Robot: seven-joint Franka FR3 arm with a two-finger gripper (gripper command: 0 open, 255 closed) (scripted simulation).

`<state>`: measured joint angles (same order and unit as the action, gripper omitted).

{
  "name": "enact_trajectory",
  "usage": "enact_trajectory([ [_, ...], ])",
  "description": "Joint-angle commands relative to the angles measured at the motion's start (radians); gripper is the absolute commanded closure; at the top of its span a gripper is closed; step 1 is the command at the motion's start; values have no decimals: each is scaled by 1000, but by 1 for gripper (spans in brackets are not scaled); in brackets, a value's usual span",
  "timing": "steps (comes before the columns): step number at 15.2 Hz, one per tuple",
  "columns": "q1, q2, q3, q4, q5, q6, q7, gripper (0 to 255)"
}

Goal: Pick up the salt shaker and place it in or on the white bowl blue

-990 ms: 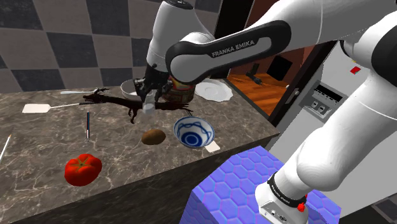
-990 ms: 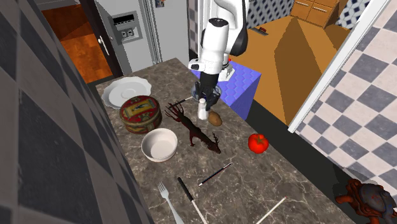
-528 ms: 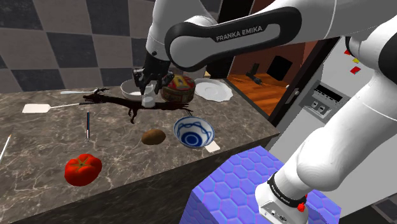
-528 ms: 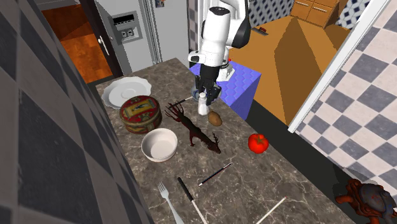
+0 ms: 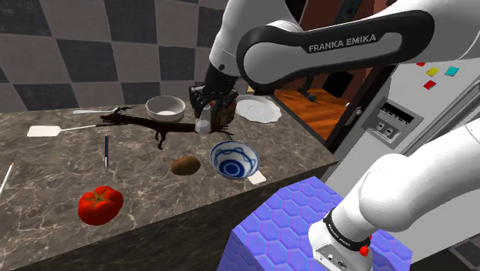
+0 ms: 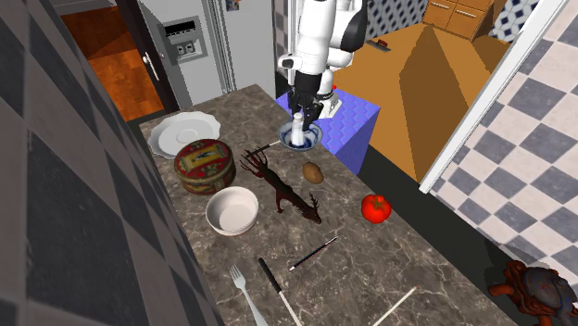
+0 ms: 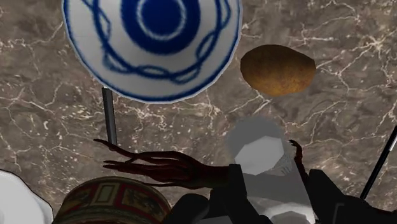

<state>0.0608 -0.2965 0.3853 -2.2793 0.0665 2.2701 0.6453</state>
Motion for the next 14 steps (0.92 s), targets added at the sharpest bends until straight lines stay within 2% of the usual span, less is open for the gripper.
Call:
enact_trajectory([
  [1,13,-86,-23,-75,36,-9,-34,255],
  [9,72,-423,-119,-316,102,-108,-125,255],
  [14,76,-407,-108,-374,110,-35,-125,255],
])
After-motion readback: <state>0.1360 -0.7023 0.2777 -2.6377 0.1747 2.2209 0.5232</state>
